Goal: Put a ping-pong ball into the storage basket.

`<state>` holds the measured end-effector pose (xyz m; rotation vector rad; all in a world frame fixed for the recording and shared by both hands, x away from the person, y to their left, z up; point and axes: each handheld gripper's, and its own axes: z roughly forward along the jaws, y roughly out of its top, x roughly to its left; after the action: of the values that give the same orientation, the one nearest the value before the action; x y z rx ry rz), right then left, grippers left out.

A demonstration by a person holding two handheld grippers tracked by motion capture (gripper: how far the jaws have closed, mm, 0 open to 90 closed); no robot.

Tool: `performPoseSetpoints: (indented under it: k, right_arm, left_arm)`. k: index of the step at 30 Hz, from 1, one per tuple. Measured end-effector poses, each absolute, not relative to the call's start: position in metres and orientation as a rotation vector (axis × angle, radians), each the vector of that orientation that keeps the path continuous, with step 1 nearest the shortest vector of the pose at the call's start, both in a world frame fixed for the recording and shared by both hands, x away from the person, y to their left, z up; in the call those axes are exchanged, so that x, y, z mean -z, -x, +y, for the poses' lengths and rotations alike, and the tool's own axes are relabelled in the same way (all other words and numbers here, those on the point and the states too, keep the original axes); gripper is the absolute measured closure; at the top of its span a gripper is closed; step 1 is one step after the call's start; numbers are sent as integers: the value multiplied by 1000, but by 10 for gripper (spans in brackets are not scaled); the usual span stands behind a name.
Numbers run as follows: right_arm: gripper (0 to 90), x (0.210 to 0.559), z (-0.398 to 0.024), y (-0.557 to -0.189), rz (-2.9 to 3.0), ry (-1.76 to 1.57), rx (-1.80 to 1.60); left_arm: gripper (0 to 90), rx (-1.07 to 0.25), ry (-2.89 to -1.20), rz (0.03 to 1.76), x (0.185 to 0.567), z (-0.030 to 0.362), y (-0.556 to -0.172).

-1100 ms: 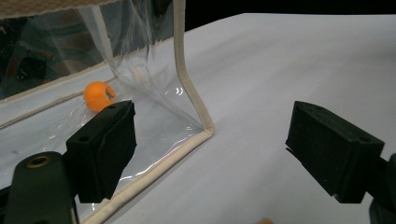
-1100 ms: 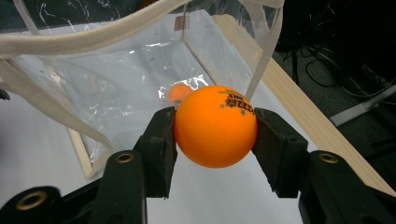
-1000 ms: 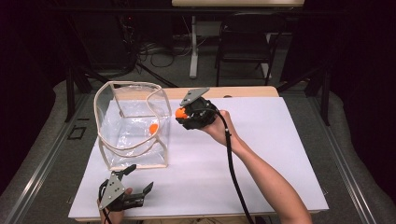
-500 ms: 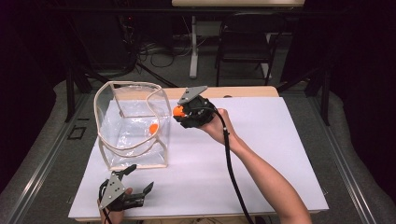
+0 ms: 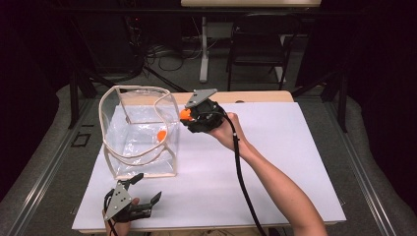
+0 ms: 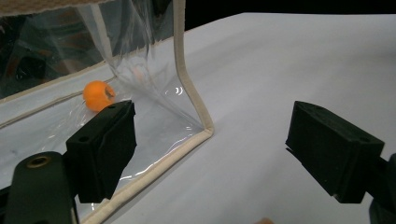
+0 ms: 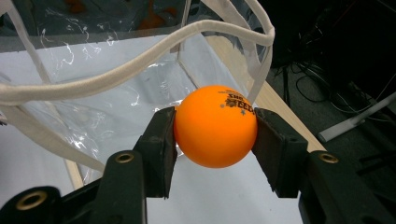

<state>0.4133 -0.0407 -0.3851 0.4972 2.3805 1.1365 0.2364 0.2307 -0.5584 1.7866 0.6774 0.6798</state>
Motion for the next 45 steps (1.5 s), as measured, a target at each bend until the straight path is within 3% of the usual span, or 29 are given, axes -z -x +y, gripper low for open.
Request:
performPoseSetpoints:
  k: [45]
  right_arm:
    - [508, 364, -19, -407, 2346, -436, -1205]
  left_arm:
    - [157, -682, -1784, 675, 558, 231, -236]
